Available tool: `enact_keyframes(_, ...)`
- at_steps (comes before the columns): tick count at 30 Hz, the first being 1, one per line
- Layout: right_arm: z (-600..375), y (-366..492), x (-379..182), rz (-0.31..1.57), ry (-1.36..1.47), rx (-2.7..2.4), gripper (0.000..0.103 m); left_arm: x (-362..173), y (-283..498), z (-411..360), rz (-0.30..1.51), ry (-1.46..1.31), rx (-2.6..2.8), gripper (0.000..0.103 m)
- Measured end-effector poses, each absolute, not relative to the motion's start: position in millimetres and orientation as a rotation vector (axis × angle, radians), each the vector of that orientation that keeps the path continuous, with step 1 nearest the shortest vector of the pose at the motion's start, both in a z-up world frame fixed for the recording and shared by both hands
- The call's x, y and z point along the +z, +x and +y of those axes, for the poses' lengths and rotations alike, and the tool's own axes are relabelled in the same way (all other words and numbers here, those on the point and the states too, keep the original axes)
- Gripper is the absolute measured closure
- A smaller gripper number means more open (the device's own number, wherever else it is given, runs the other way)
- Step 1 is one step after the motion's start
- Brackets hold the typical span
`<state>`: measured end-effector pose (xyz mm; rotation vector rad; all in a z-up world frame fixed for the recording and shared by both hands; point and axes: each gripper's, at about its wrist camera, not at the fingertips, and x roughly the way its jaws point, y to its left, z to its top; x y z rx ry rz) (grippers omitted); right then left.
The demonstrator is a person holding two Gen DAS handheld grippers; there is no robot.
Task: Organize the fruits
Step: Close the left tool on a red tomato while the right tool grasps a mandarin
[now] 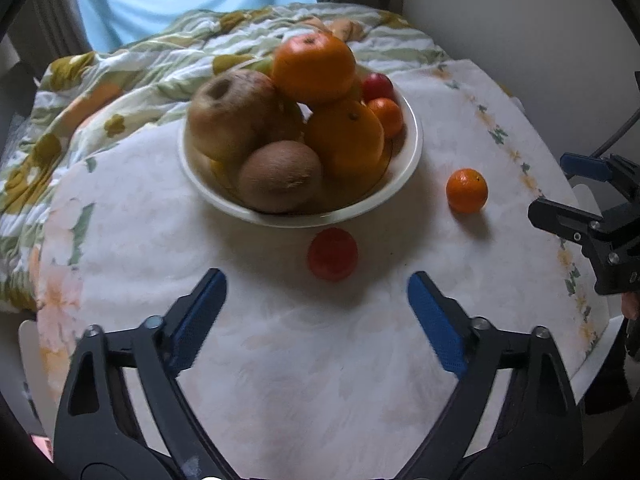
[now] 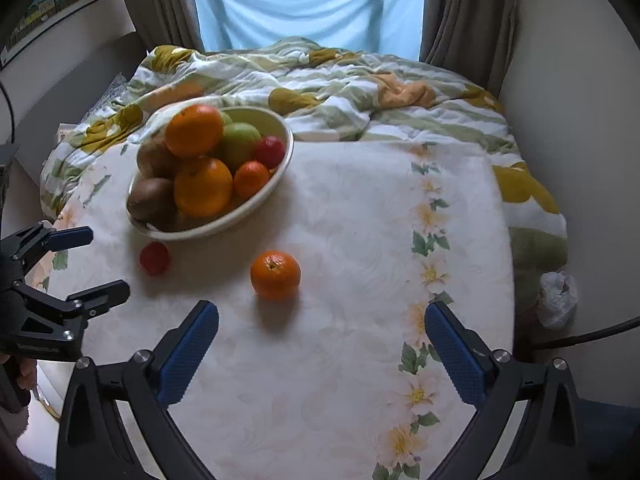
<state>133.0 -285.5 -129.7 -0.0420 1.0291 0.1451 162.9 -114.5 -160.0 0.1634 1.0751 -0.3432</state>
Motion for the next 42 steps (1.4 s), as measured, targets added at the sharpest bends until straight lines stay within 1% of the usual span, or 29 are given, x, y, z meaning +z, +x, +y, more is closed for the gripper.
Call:
enact_keyframes(1, -286.1, 134.2, -132.1, 1.033, -0.039, 0.149, 0.0, -163.6, 166.2, -117.6, 1.082, 0.166, -0.347, 0.016)
enact_keyframes(5, -287.1, 139.0, -141.3, 1.051, -0.035, 0.164, 0.0, -172.8, 174.7, -125.2, 1.096, 0.174, -0.349, 0.025)
enact_keyframes(7, -287.4, 140.9, -146.2, 1.059, -0.037, 0.173, 0.0, -176.5, 179.0, -128.3, 1.108, 0.175, -0.35, 0.035)
enact_keyframes(9, -287.0, 142.2, -149.8, 1.065, -0.036, 0.18, 0.0, -179.8, 180.5, -130.3, 1.115, 0.174, -0.348, 0.037)
enact_keyframes(11, -286.7, 143.3, -152.0, 1.069, -0.034, 0.186, 0.001, -183.2, 181.0, -131.4, 1.123, 0.175, -0.346, 0.043)
enact_keyframes(12, -286.6, 144.1, -152.9, 1.07, -0.033, 0.189, 0.001, -185.2, 181.0, -131.9, 1.128, 0.177, -0.345, 0.05)
enact_keyframes(15, -285.2, 147.3, -155.8, 1.075, -0.032, 0.198, 0.002, -187.3, 181.3, -133.8, 1.129, 0.19, -0.341, 0.055)
enact_keyframes(16, -284.7, 147.8, -156.3, 1.076, -0.033, 0.2, 0.003, -187.1, 181.2, -134.2, 1.127, 0.196, -0.341, 0.06)
enact_keyframes(18, -283.2, 148.9, -157.2, 1.078, -0.036, 0.205, 0.005, -186.4, 181.6, -133.5, 1.125, 0.202, -0.341, 0.064)
enact_keyframes(22, -279.7, 151.7, -159.6, 1.087, -0.045, 0.217, 0.014, -185.5, 182.1, -130.1, 1.125, 0.194, -0.338, 0.065)
enact_keyframes(27, -273.3, 156.2, -162.8, 1.091, -0.059, 0.231, 0.019, -186.2, 178.4, -124.6, 1.124, 0.19, -0.33, 0.066)
enact_keyframes(29, -270.1, 158.8, -164.8, 1.097, -0.063, 0.241, 0.028, -186.1, 176.7, -121.2, 1.122, 0.191, -0.327, 0.066)
enact_keyframes(33, -263.2, 164.1, -166.8, 1.096, -0.074, 0.253, 0.031, -186.0, 174.9, -116.2, 1.122, 0.19, -0.321, 0.066)
enact_keyframes(36, -257.2, 168.3, -167.9, 1.093, -0.087, 0.263, 0.036, -185.9, 173.4, -111.6, 1.122, 0.184, -0.314, 0.066)
enact_keyframes(42, -249.9, 176.1, -171.4, 1.093, -0.113, 0.268, 0.049, -183.9, 171.0, -103.7, 1.119, 0.174, -0.302, 0.066)
